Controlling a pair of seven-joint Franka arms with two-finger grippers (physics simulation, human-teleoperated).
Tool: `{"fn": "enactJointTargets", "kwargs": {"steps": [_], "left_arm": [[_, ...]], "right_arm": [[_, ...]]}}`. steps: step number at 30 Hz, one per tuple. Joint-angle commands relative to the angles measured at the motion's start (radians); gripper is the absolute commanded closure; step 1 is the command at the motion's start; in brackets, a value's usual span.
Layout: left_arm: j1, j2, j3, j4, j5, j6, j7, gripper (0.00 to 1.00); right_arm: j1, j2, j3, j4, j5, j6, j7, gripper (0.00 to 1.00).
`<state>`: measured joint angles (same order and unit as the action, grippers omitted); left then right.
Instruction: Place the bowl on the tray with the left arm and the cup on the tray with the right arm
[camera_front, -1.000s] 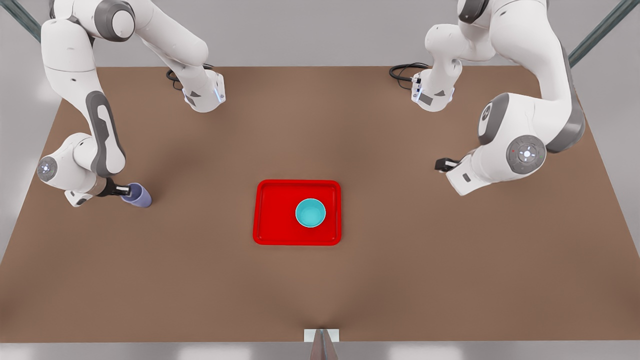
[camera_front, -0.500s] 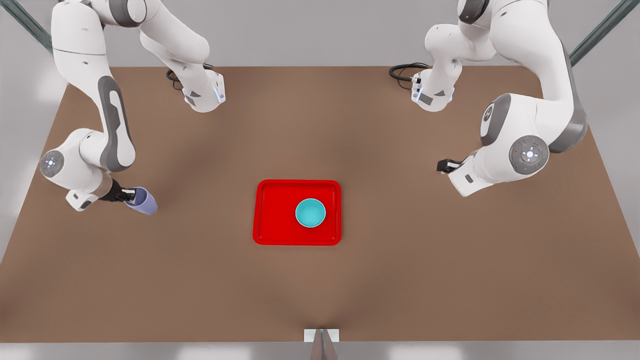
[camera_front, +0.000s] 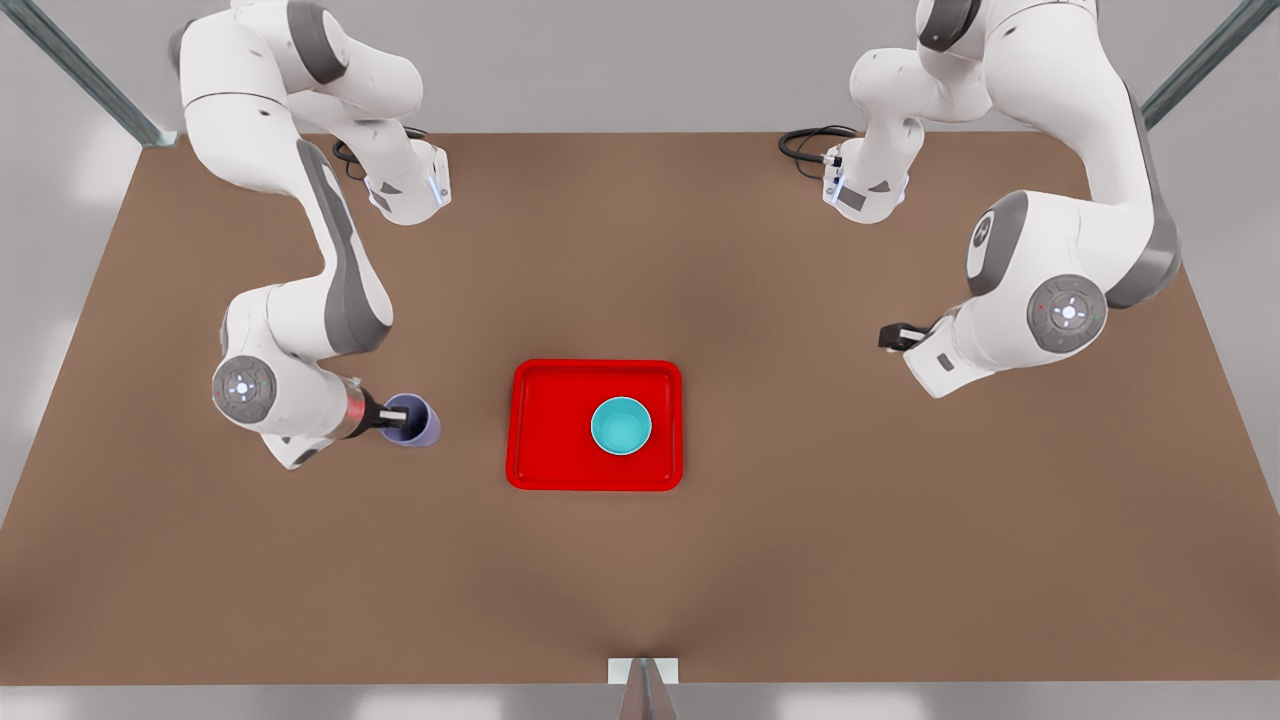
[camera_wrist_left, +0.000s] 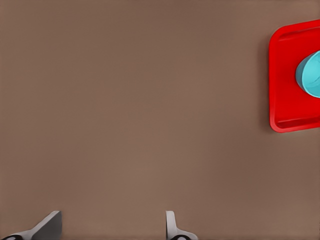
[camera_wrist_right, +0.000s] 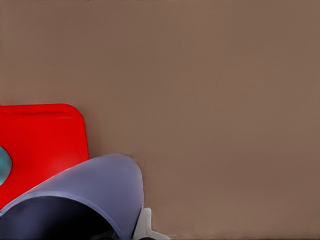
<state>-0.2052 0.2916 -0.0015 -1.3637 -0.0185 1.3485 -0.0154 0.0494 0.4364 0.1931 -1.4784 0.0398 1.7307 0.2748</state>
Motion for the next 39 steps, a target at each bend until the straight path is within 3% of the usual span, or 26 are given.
{"fn": "enactJointTargets", "kwargs": {"steps": [1, 6, 11, 14, 26, 30, 36, 37, 38, 39], "left_arm": [[0.0, 0.0, 0.0, 0.0, -0.003, 0.0, -0.002, 0.0], [0.0, 0.001, 0.0, 0.0, -0.001, 0.001, -0.008, 0.0], [0.0, 0.001, 0.0, 0.0, -0.001, 0.001, -0.006, 0.0], [0.0, 0.004, 0.0, 0.0, -0.001, 0.001, -0.006, 0.0], [0.0, 0.014, 0.0, 0.0, -0.001, 0.006, 0.0, 0.0], [0.001, 0.02, 0.0, 0.0, -0.001, 0.006, 0.0, 0.0], [0.001, 0.02, 0.0, 0.0, 0.0, 0.015, 0.002, 0.0], [0.0, 0.02, 0.0, 0.0, 0.0, 0.015, 0.002, 0.0], [0.0, 0.02, 0.0, 0.0, 0.0, 0.015, 0.002, 0.0], [0.0, 0.02, 0.0, 0.0, 0.0, 0.015, 0.002, 0.0]], "right_arm": [[0.0, 0.01, 0.002, 0.013, -0.006, -0.003, 0.003, 0.79], [0.116, 0.094, -0.001, 0.124, 0.054, -0.016, 0.035, 0.79], [0.288, 0.238, -0.073, 0.277, 0.089, -0.034, 0.084, 0.79], [0.339, 0.283, -0.073, 0.28, 0.084, -0.027, 0.115, 0.79], [0.372, 0.331, -0.073, 0.214, -0.014, -0.016, 0.121, 0.79], [0.348, 0.226, -0.069, 0.011, -0.012, 0.243, 0.123, 0.79], [0.333, 0.197, -0.073, -0.074, -0.015, 0.316, 0.116, 0.79], [0.333, 0.197, -0.073, -0.082, -0.015, 0.316, 0.116, 0.71], [0.333, 0.196, -0.073, -0.089, -0.028, 0.314, 0.116, 0.26], [0.334, 0.197, -0.073, -0.089, -0.028, 0.313, 0.116, 0.0]]}}
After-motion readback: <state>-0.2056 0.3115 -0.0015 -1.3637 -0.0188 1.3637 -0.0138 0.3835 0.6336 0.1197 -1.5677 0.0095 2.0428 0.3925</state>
